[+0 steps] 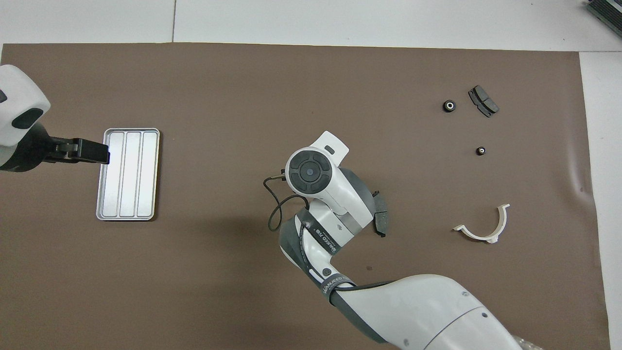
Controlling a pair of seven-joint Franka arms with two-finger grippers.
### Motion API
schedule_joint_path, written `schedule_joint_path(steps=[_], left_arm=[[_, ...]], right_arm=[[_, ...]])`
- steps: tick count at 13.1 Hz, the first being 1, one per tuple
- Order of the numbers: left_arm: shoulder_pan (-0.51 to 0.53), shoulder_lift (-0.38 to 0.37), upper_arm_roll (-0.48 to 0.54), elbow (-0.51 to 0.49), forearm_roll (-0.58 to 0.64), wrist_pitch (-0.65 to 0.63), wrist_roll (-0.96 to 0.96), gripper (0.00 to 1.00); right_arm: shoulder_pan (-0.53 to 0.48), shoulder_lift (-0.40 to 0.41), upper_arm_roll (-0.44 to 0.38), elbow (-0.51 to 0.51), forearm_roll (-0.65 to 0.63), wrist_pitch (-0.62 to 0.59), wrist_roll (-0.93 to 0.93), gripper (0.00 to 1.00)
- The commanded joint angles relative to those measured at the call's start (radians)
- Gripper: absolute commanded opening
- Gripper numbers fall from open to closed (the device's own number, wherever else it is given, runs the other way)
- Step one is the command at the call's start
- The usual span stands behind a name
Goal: Place bearing gear from tray to pile
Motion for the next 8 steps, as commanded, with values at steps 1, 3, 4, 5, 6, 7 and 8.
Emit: schedule_joint_path(steps=[1,3,4,5,6,7,8], left_arm=[[-0.009,0.018,0.01,0.074,0.018,-0.094,0.007,1.0],[-0.009,0.016,0.008,0.071,0.018,-0.096,0.007,1.0],[-0.009,0.016,0.008,0.071,0.018,-0.104,0.007,1.0],[-0.011,0.016,0.008,0.075,0.026,-0.128,0.007,1.0],[-0.011,0.018,0.008,0.078,0.029,-0.138,0.009,1.0],[-0.012,0.018,0.008,0.078,0.028,-0.133,0.009,1.0],[-0.011,0.016,0.008,0.078,0.028,-0.139,0.009,1.0]], right_arm=[[-0.014,-0.017,0.002,-0.036,-0.007,0.027,0.019,0.3],[-0.019,-0.012,0.002,-0.036,-0.007,0.07,0.02,0.32],[-0.021,-0.009,0.002,-0.036,-0.007,0.089,0.02,0.4],[-0.024,-0.006,0.002,-0.036,-0.007,0.106,0.02,0.41],[-0.03,-0.005,0.002,-0.036,-0.007,0.117,0.019,0.41],[-0.034,-0.005,0.0,-0.036,-0.007,0.119,0.019,0.41],[-0.034,-0.005,0.0,-0.036,-0.007,0.119,0.019,0.43]])
